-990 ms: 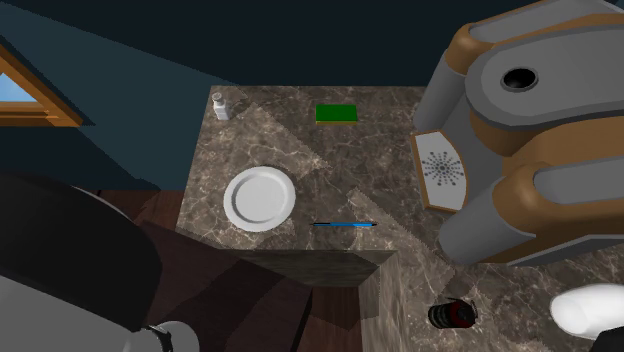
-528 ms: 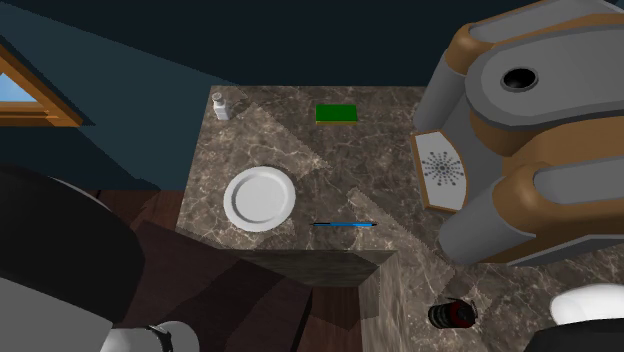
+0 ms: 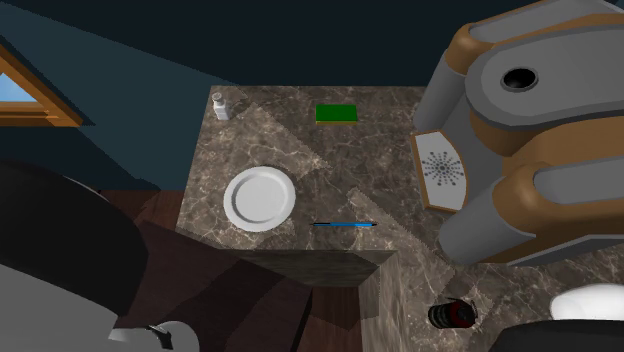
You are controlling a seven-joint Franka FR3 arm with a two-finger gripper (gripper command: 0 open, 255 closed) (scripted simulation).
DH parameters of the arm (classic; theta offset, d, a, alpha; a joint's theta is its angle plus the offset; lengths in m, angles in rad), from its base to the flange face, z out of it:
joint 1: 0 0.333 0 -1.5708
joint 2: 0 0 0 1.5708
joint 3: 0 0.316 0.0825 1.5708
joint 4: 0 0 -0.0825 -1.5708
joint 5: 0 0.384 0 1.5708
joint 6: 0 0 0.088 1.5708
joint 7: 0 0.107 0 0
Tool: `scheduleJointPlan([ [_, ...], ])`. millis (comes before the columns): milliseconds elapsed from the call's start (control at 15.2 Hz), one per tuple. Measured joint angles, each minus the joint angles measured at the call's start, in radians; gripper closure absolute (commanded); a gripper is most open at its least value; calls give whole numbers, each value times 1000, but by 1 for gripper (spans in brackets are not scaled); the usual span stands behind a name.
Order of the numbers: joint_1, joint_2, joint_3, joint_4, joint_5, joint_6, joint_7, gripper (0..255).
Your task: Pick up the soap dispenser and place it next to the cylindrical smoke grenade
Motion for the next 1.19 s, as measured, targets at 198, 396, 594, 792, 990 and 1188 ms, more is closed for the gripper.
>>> scheduleJointPlan([
  [198,0,5,2,-35,4,39,-5,255],
  [396,4,6,3,-73,7,77,-8,255],
  [594,2,20,7,-100,16,116,-13,255],
  [792,4,26,11,-132,21,152,-15,255],
  [990,1,44,16,-150,33,185,-22,255],
  [1188,-1,56,20,-170,42,215,-27,255],
])
